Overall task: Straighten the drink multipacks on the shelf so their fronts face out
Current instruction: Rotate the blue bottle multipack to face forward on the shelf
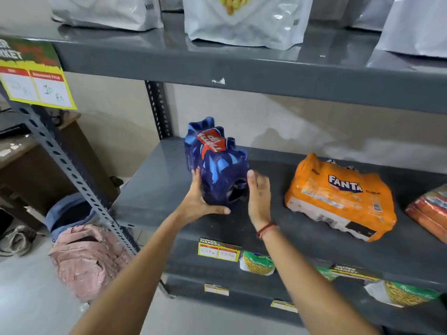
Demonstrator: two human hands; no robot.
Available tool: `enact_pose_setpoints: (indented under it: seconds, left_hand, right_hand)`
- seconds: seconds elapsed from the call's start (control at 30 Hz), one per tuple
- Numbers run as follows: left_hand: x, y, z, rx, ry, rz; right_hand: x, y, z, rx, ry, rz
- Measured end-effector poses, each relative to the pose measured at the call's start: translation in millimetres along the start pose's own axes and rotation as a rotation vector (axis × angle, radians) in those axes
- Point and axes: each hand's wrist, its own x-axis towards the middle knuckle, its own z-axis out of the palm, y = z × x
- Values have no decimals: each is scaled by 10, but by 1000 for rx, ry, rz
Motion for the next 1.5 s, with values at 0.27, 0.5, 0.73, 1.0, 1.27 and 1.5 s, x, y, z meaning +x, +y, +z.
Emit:
enact_pose_setpoints:
  seconds: [0.27,0.5,0.73,1.0,1.27,1.5]
  left_hand:
    - [-458,-267,-103,-299,439,10]
    - [-434,-193,-403,-487,827,-1]
    - [-248,-245,-247,-146,606,-104]
    - [-25,-340,-603,-55,499,-98]
    - [-105,-374,-796,24,390,-85]
    - [-381,-422,-889,89,347,-111]
  right_hand:
    - [-786,66,548,104,-35,21]
    - [-516,-120,664,19,-293,21]
    - [198,-104,253,-156,55,-18]
    - [207,86,147,-253,-91,27]
    - [-37,56,84,-482,-89,-24]
    - [-384,34,101,-482,-60,-46]
